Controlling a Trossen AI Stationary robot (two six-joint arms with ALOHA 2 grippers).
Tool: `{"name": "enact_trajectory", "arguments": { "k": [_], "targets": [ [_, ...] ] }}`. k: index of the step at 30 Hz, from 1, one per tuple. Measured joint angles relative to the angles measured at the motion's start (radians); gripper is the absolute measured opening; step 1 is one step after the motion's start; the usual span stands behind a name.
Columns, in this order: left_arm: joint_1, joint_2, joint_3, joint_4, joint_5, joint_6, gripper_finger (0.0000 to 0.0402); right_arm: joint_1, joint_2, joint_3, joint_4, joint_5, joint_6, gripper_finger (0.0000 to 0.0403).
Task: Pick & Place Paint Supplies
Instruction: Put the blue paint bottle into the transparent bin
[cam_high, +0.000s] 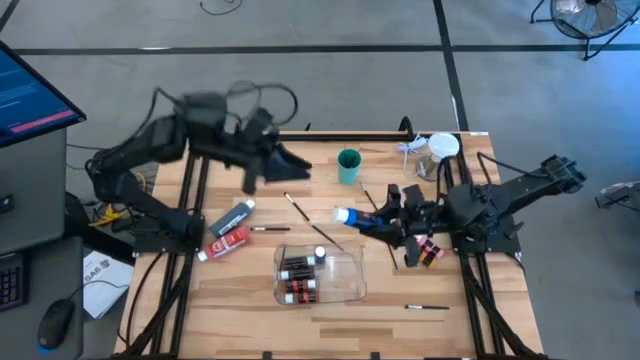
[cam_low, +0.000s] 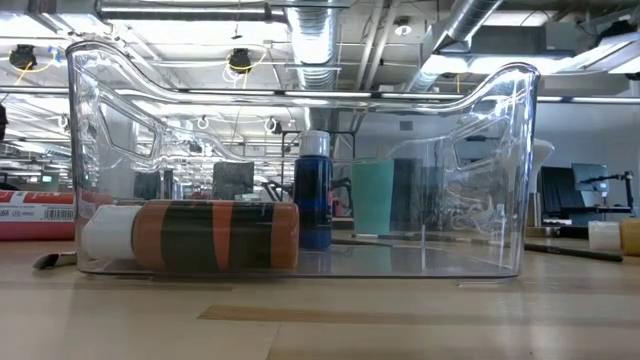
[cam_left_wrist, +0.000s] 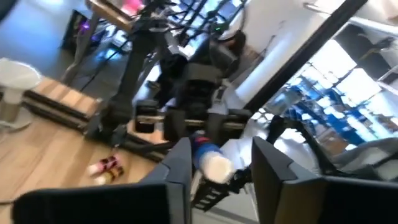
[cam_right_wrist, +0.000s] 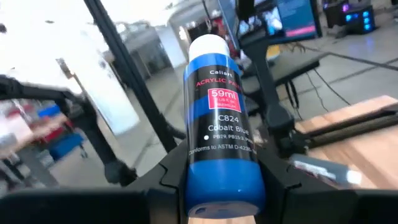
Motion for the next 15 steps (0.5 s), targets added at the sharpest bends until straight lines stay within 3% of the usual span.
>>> {"name": "enact_trajectory", "arguments": {
  "k": [4,10,15],
  "targets": [
    [0.046,0.001,0.027,-0.104,0.026,-0.01,0.0115,-0.021,-0.019,-0.029,0.024,0.0,0.023,0.0107],
    [0.007,0.083,0.016,-0.185,0.029,0.019,0.0174,-0.054,-0.015,-0.029,0.0,-0.005,0.052,0.0111],
    [-0.012,0.143,0.017,-0.174,0.029,0.05,0.0188,-0.103,0.003,-0.029,-0.062,-0.032,0.107,0.0106]
  ]
}}
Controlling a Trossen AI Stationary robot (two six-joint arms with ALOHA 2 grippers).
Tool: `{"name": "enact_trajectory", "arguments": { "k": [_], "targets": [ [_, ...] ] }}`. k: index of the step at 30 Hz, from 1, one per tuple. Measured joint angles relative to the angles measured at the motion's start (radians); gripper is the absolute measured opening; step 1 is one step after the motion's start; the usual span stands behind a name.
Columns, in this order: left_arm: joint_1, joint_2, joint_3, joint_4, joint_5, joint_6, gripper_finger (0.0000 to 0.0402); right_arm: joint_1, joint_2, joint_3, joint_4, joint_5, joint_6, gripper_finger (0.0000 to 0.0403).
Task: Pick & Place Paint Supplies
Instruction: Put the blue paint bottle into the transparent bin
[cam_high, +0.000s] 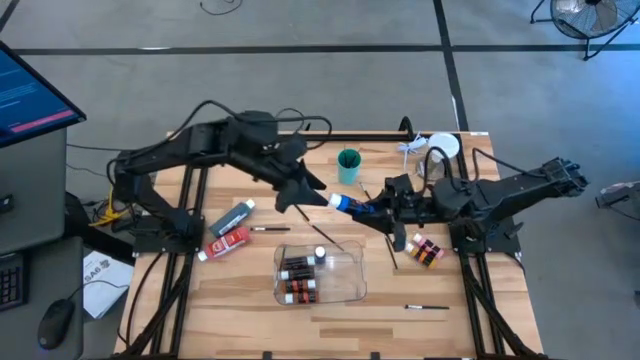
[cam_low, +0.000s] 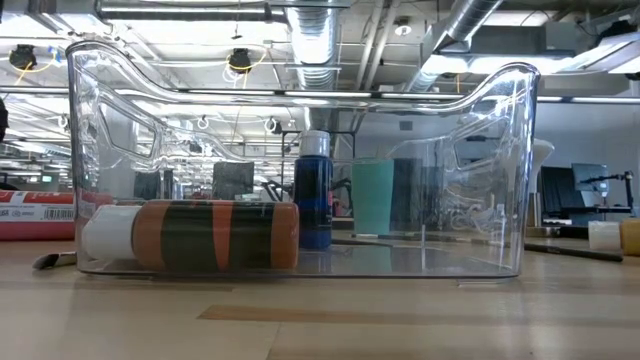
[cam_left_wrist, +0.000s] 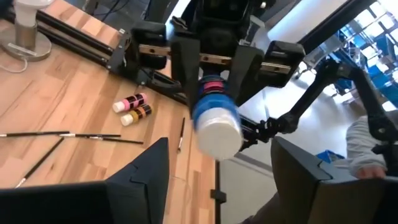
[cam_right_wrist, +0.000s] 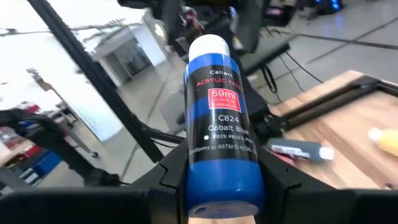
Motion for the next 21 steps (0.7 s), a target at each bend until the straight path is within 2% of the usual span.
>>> {"name": "enact_trajectory", "arguments": {
  "k": [21],
  "targets": [
    [-0.005,0.05,0.0,0.088,-0.004,0.0,0.0182,-0.059,-0.001,0.0,-0.01,-0.045,-0.008,0.0106]
  ]
}}
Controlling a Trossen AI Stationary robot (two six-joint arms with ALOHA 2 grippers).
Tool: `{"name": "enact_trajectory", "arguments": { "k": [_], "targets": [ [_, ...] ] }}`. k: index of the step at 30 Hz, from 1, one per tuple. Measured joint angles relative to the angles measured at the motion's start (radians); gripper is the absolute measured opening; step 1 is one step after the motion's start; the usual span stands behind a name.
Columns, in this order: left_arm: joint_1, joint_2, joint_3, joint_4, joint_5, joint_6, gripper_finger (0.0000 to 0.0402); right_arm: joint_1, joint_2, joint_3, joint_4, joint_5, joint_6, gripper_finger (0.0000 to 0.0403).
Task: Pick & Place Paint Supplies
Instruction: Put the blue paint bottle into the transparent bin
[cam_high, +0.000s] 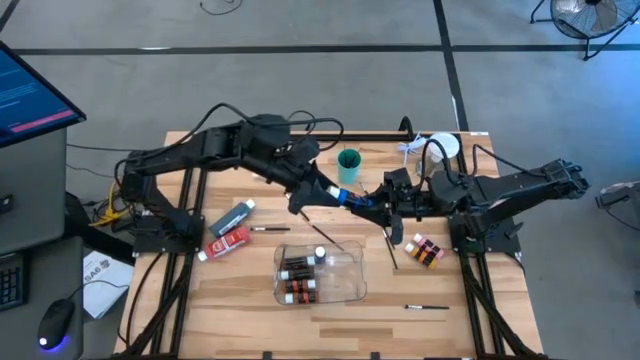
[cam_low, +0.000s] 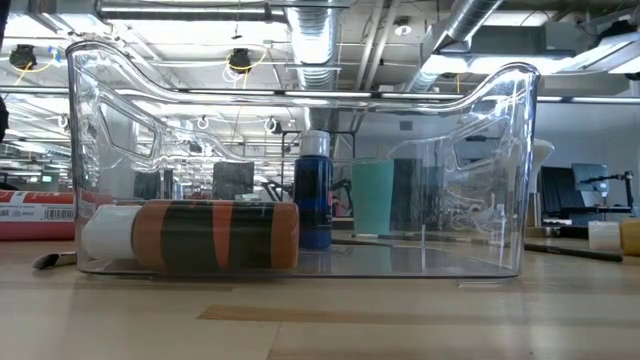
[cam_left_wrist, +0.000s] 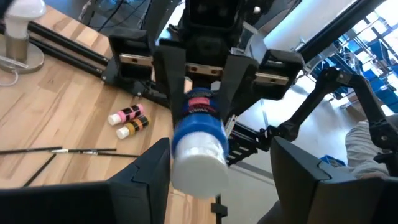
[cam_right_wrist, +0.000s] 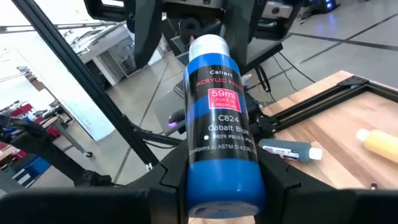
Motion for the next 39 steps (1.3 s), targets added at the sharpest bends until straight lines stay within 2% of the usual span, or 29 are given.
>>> {"name": "enact_trajectory", "arguments": {
  "k": [8,16,20,31,39],
  "targets": [
    [-0.001,0.018,0.001,0.012,0.001,-0.002,0.0174,-0.003,0.0,0.0,-0.002,-0.025,-0.003,0.0106],
    [-0.006,0.013,0.001,0.012,0.006,-0.002,0.0112,-0.003,0.0,0.001,-0.003,-0.03,-0.004,0.0106],
    [-0.014,0.012,0.001,0.01,0.005,-0.002,0.0095,-0.002,-0.002,0.002,-0.008,-0.034,-0.004,0.0106],
    [-0.022,0.012,0.0,-0.006,0.034,-0.002,0.0093,-0.002,-0.002,0.002,-0.011,-0.035,-0.003,0.0106],
    [-0.022,0.012,0.0,-0.022,0.049,-0.007,0.0107,-0.001,-0.003,0.002,-0.017,-0.032,-0.003,0.0106]
  ]
}}
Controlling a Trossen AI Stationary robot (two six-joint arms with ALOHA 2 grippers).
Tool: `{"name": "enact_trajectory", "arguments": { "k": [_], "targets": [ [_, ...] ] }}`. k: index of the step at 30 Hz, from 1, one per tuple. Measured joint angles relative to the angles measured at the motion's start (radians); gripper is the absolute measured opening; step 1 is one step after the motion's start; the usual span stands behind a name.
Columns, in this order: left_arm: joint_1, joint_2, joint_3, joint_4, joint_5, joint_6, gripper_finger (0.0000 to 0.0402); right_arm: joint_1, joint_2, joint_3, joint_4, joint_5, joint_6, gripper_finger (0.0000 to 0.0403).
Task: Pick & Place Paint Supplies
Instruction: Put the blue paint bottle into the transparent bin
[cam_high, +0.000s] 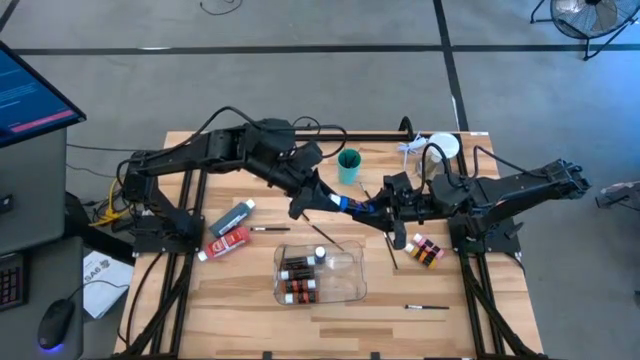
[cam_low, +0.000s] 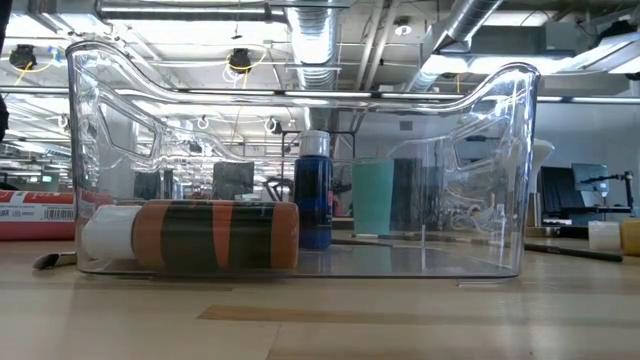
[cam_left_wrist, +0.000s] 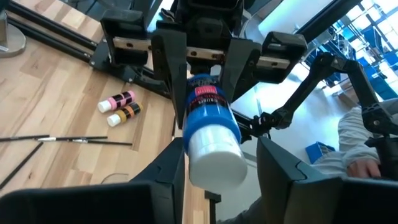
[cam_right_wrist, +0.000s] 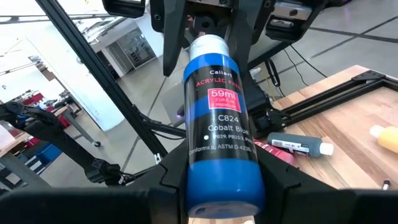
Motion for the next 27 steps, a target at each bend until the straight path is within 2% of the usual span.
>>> {"name": "enact_trajectory", "arguments": {
  "k": [11,27],
  "targets": [
    [-0.002,-0.002,0.0,-0.008,-0.014,-0.038,0.0105,-0.001,0.0,0.0,0.0,0.009,0.001,0.0106],
    [-0.137,-0.012,-0.001,0.018,-0.412,-0.045,0.0104,-0.003,-0.029,-0.001,0.003,0.037,-0.026,0.0106]
  ]
}}
